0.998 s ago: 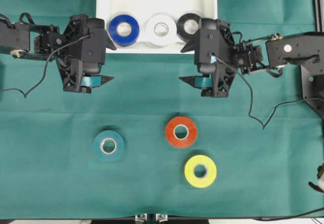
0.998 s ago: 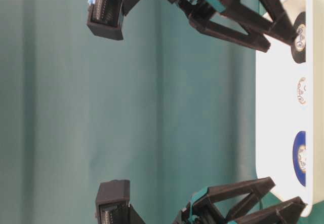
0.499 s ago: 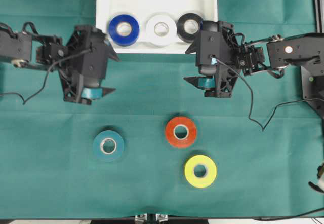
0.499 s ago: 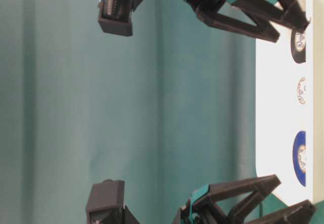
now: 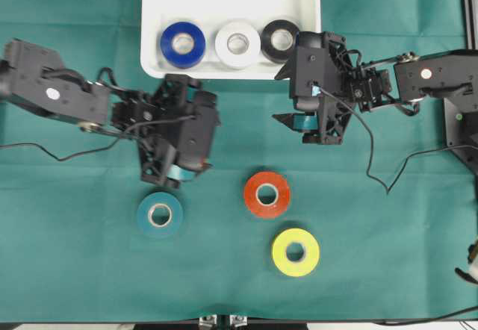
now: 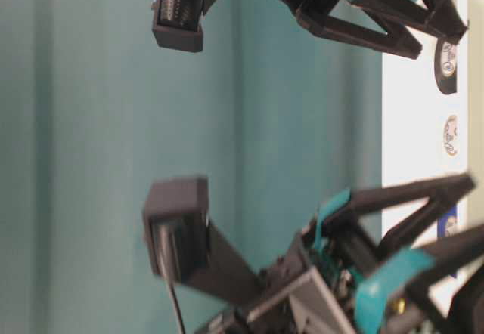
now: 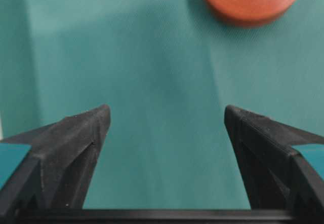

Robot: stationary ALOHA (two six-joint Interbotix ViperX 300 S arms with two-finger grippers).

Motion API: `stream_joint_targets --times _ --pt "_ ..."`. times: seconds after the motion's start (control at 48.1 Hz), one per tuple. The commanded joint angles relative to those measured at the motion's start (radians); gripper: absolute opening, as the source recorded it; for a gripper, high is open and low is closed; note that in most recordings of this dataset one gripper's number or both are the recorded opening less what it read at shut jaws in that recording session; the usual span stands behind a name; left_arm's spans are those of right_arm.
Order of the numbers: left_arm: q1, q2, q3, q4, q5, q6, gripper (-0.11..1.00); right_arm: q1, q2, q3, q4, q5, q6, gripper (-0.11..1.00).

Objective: Put the tape alternately from left to right into the white case.

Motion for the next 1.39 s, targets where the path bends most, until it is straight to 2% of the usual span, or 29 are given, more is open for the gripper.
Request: stream_joint_targets --times 0.0,0.354,0.686,0.894,1.373 --pt "-0.017 0.006 -0.067 -0.003 -0.005 -0.037 0.56 0.002 -0.021 -0.006 0.000 -0.003 0.002 0.85" --pt "-0.032 0.069 -0.156 -0.003 0.026 -0.293 0.56 0.002 -0.021 -0.005 0.002 -0.009 0.002 0.85" --pt "-0.034 0.138 -0.233 -0.003 0.040 -0.466 0.56 0.002 -0.021 -0.003 0.000 -0.009 0.002 0.85" --pt "-0.037 0.195 -0.293 -0.003 0.112 -0.561 0.56 0.002 -0.021 0.000 0.000 -0.009 0.002 0.85" --pt "-0.064 0.287 -0.402 -0.003 0.167 -0.597 0.56 0.002 -0.021 0.018 0.000 -0.029 0.002 0.85"
